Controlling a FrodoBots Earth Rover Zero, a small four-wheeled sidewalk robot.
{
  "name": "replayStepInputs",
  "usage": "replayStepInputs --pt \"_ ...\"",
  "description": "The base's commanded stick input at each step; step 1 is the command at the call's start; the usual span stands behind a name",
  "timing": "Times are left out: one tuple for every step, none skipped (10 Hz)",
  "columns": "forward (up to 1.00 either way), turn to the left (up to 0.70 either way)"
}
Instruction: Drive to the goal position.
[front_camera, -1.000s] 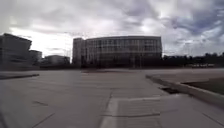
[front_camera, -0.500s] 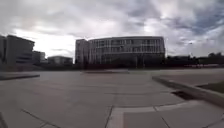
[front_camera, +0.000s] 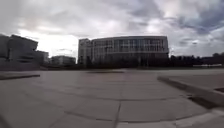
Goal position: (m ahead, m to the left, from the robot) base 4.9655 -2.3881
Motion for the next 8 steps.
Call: replayStepInputs --pt "1.00 -0.26" --pt "1.00 -0.25" --pt "1.00 -0.01" --pt "1.00 0.00" --pt "1.00 0.00" --pt "1.00 0.00" --pt "1.00 0.00" --pt "1.00 0.00"
